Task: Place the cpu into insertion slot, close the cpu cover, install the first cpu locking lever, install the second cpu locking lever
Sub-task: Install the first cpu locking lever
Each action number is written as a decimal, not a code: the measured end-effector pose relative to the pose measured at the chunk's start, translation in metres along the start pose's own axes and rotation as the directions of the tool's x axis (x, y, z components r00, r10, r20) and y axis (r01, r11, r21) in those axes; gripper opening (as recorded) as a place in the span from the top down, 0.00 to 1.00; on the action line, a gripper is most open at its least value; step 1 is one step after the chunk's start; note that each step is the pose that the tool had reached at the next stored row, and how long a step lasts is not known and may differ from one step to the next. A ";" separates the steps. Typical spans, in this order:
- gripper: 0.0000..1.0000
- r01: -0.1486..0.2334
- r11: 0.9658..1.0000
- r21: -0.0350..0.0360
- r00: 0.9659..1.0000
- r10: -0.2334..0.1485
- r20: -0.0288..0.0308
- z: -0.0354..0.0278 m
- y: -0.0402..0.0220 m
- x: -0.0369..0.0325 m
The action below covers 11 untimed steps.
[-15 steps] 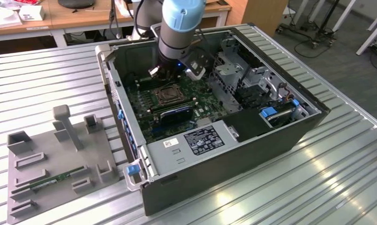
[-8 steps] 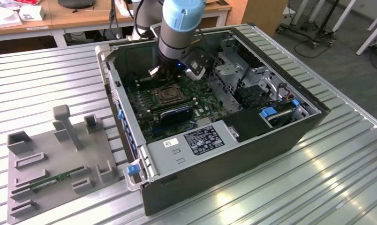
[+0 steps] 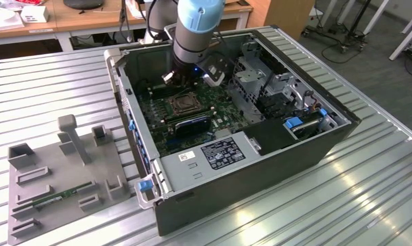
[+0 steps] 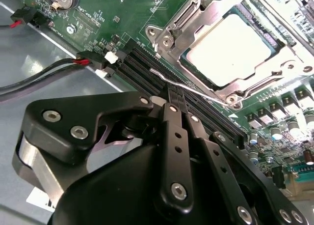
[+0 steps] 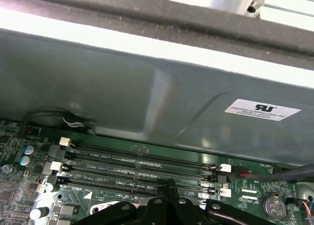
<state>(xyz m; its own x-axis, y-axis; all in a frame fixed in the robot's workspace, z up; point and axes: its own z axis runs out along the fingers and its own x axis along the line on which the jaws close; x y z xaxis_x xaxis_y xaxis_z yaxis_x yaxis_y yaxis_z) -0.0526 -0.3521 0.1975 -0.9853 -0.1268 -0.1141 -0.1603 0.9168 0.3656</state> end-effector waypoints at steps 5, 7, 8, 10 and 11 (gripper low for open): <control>0.89 -0.001 1.000 -0.015 1.000 0.001 0.002 -0.0004 0.0010 0.0063; 0.89 -0.001 1.000 -0.016 1.000 0.001 0.003 -0.0006 0.0016 0.0100; 0.89 -0.001 1.000 -0.016 1.000 0.001 0.003 -0.0007 0.0019 0.0117; 0.89 -0.001 1.000 -0.016 1.000 0.001 0.003 -0.0011 0.0024 0.0140; 0.89 0.000 1.000 -0.017 1.000 0.001 0.004 -0.0014 0.0026 0.0149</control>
<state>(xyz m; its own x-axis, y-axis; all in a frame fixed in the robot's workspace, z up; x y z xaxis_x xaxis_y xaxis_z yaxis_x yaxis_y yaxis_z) -0.0678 -0.3522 0.1981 -0.9852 -0.1249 -0.1174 -0.1608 0.9105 0.3809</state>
